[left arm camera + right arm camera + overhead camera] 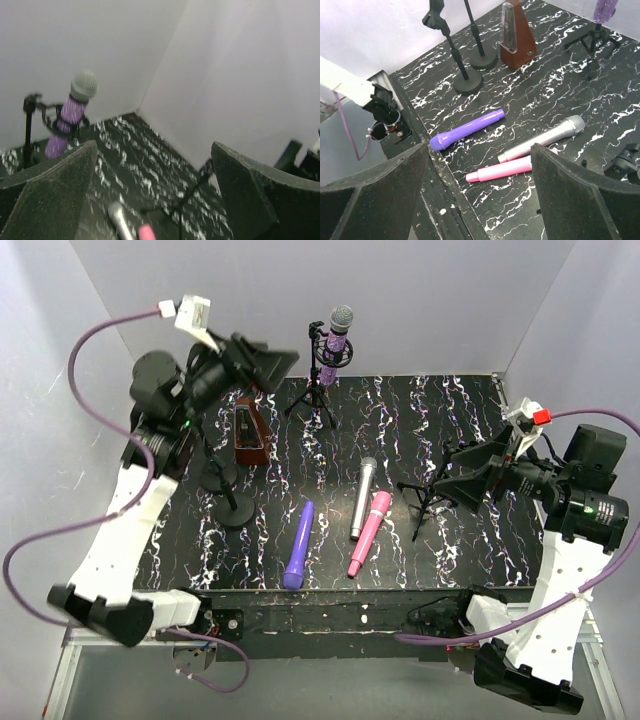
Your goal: Attach the microphones to the stand
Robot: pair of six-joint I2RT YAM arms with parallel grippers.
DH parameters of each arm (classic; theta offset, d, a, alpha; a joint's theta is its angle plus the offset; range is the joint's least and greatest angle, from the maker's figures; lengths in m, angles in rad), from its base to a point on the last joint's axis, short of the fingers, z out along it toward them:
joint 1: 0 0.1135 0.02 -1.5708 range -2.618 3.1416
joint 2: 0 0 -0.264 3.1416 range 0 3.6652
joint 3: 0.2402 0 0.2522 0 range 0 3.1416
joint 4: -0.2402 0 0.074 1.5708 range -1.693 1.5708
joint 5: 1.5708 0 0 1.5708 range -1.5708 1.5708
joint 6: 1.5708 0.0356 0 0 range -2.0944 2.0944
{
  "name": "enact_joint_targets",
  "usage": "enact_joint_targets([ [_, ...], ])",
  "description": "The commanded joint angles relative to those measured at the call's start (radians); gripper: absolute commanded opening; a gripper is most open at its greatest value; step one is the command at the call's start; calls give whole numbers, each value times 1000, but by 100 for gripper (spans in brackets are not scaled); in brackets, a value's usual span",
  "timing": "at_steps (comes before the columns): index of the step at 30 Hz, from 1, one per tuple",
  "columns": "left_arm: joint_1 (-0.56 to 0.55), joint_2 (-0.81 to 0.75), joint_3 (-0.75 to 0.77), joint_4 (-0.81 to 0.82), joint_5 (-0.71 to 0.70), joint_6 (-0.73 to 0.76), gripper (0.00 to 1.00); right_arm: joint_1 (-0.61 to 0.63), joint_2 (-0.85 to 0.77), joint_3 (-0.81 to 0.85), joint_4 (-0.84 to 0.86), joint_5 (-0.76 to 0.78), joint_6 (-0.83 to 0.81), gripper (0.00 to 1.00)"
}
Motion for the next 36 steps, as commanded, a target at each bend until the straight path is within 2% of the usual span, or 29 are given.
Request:
enact_joint_targets([
  [1, 4, -165, -227, -205, 54, 48, 98, -7, -7, 37, -210, 97, -188, 91],
  [8, 6, -429, -570, -302, 86, 14, 98, -7, -108, -62, -118, 119, -141, 95],
  [14, 4, -540, -699, -316, 86, -24, 98, -7, -85, -92, -151, 68, -144, 95],
  [19, 6, -531, -727, -340, 75, -23, 98, -10, -90, -122, -138, 57, -142, 95],
  [27, 6, -460, -789, -305, 126, -79, 98, -10, -101, -159, -134, 74, -142, 95],
  [36, 4, -454, -829, -279, 138, -87, 98, -11, -96, -175, -120, 74, -133, 95],
])
